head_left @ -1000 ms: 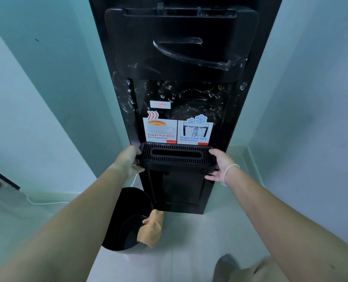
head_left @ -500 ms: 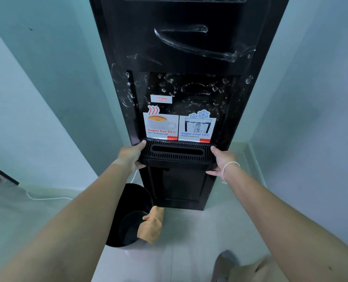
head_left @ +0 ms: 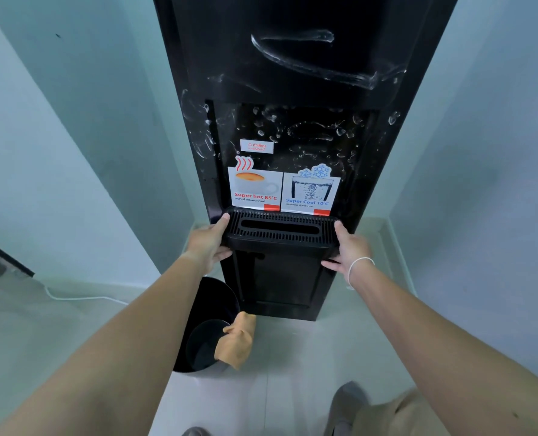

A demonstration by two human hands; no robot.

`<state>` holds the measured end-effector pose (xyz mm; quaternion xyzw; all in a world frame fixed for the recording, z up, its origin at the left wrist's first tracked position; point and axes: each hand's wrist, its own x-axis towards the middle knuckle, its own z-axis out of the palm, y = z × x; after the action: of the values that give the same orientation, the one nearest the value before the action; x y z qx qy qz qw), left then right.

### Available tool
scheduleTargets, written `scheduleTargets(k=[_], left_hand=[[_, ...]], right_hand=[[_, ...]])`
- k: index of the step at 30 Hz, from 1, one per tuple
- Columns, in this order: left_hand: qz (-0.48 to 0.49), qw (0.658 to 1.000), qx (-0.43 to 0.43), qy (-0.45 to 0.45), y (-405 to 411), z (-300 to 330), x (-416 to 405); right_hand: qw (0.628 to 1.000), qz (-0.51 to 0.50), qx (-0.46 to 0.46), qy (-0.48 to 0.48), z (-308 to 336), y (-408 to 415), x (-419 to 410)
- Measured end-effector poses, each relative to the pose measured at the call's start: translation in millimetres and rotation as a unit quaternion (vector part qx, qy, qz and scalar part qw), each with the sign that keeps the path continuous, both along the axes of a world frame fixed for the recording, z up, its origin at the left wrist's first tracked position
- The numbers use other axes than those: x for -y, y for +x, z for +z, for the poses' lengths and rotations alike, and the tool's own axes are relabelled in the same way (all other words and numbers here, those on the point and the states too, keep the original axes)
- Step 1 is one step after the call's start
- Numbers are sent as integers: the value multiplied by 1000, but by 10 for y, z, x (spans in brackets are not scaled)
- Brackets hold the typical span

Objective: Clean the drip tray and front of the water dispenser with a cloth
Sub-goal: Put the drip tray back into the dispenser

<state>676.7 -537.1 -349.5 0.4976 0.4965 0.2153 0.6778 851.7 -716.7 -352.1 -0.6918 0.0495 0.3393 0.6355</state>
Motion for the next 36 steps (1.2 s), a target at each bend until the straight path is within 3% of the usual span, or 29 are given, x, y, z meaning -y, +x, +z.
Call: scheduleTargets(k=[4, 8, 13, 19, 28, 32, 36], left_hand=[[-9, 1000, -1, -30, -181, -68, 82], [8, 999, -41, -32, -541, -233, 198], [-48, 987, -150, -17, -939, -587, 340], [-120, 966, -230, -5, -1097, -1112, 375], [-250, 922, -291, 55, -828, -1767, 366], [-284, 909, -300, 53, -786, -2076, 301], [-307, 913, -266, 42, -709, -2289, 201]], right_hand=[[997, -27, -59, 48, -129, -81, 104], [997, 7, -80, -6, -380, -310, 195], [984, 132, -74, -96, -689, -735, 209], [952, 252, -109, -133, -1229, -1199, 115], [939, 265, -138, -169, -2042, -1373, -136], [953, 260, -70, -143, -2266, -1308, -300], [931, 330, 37, -153, -2426, -1221, -461]])
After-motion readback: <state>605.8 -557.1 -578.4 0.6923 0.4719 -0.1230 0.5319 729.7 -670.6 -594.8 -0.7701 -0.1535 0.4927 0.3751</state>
